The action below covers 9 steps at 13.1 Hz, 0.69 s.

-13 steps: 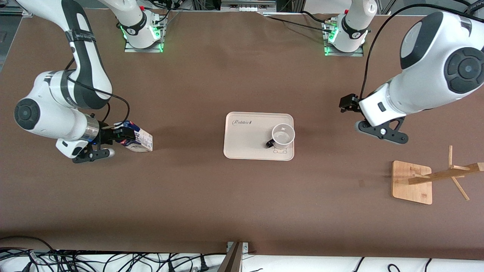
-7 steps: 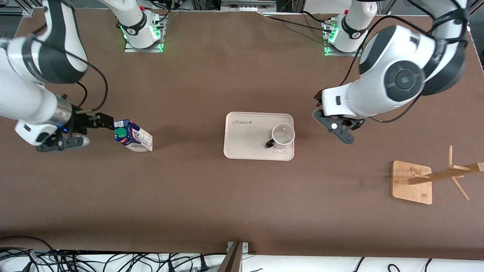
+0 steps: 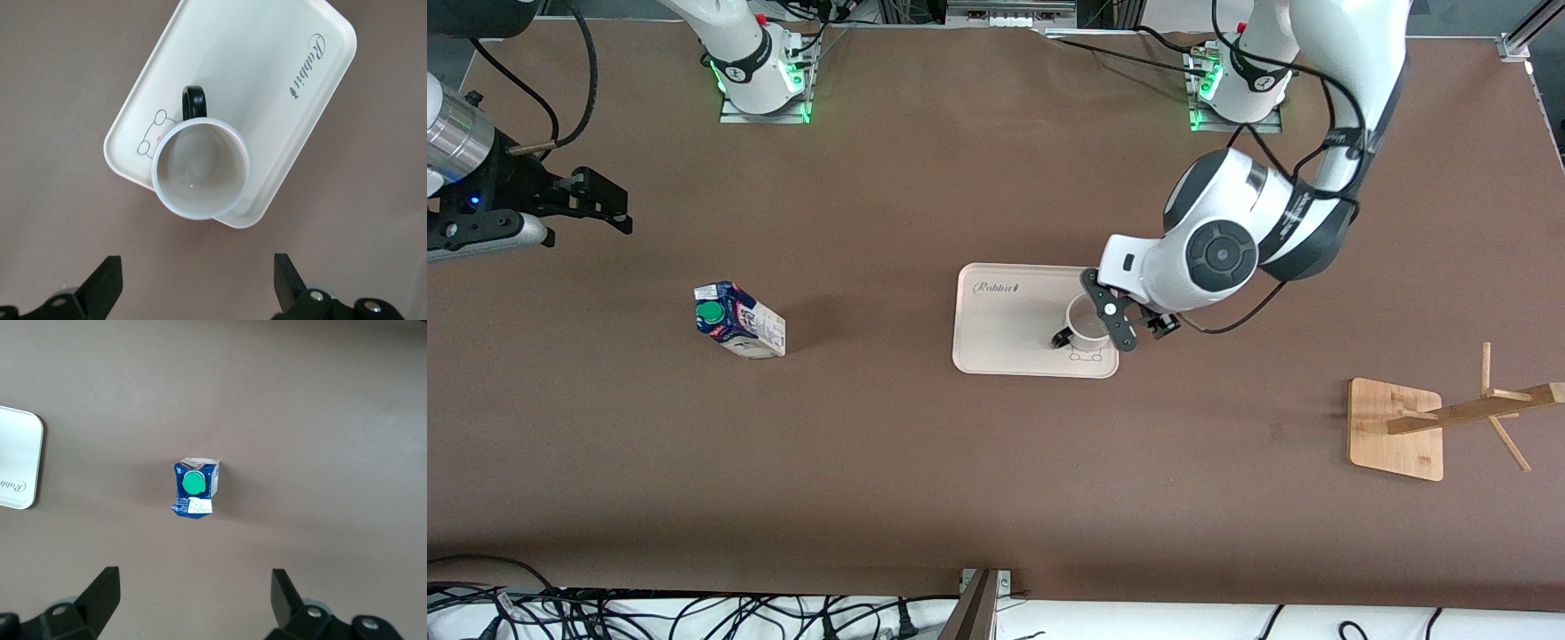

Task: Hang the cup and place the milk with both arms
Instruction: 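Lower the left gripper onto the white mug rim and grasp it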

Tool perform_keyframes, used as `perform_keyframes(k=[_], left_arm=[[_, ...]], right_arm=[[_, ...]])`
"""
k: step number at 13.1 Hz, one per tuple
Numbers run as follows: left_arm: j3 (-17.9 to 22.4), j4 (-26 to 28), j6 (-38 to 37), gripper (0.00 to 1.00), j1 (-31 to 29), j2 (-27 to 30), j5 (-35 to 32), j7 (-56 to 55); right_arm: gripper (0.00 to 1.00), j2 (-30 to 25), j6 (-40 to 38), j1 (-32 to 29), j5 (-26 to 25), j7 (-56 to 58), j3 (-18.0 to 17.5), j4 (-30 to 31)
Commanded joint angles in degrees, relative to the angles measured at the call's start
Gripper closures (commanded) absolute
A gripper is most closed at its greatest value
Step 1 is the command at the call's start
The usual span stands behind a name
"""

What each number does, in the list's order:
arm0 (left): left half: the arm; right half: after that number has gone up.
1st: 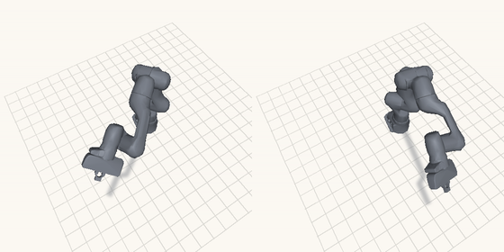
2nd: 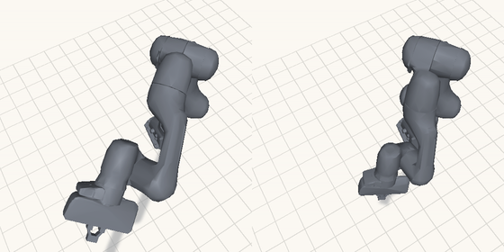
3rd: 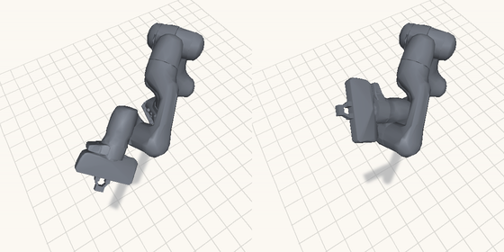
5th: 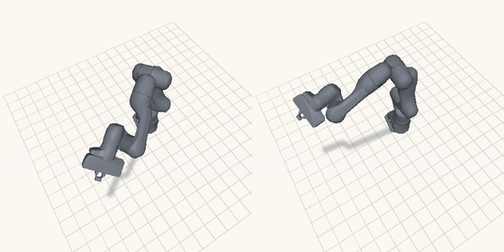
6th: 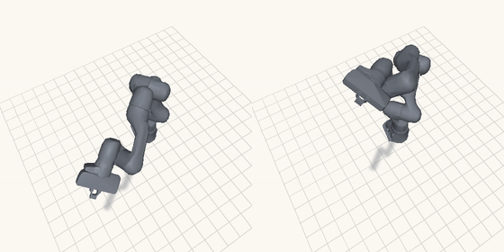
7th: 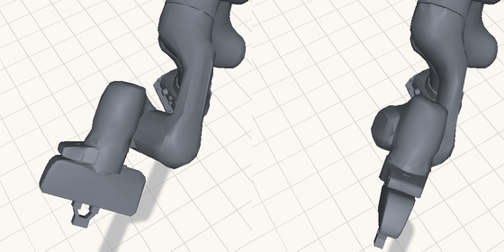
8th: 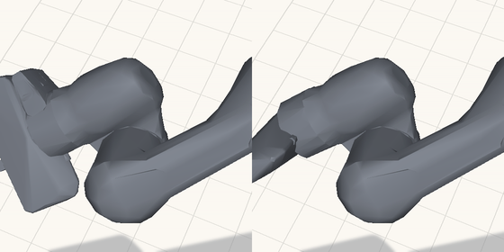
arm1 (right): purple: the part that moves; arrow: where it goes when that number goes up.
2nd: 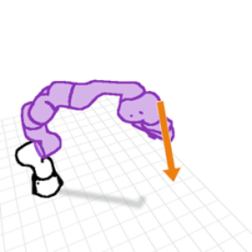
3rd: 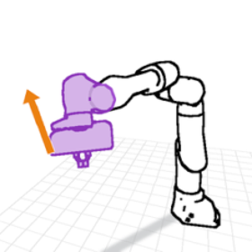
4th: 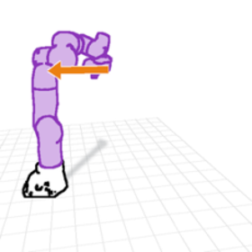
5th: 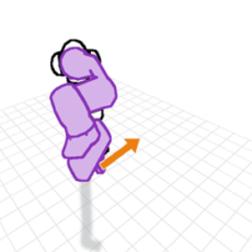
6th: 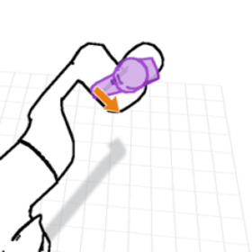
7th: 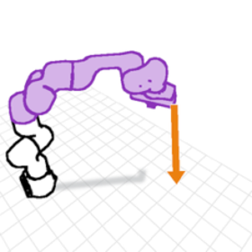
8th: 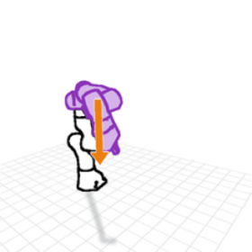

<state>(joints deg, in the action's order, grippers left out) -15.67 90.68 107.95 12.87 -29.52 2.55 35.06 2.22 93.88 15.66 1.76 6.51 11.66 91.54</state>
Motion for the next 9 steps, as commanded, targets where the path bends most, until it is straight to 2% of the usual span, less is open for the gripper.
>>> perform_keyframes(k=[1, 4, 9], left_arm=[[-0.33, 1.07, 3.65, 0.00, 0.93, -1.15, 0.44, 2.03], [-0.33, 6.78, 11.30, 0.00, 2.60, -0.89, 0.44, 0.98], [-0.15, 9.95, 15.52, 0.00, 6.46, -1.24, -2.44, -3.84]], right_arm=[[0.00, 0.85, -0.01, -0.63, -1.06, -0.80, -0.24, -3.11], [0.00, 1.29, -0.27, -0.81, -1.06, -0.62, -0.06, -3.74], [0.00, 1.99, 0.08, -0.90, -0.97, -1.06, -0.15, -3.74]])
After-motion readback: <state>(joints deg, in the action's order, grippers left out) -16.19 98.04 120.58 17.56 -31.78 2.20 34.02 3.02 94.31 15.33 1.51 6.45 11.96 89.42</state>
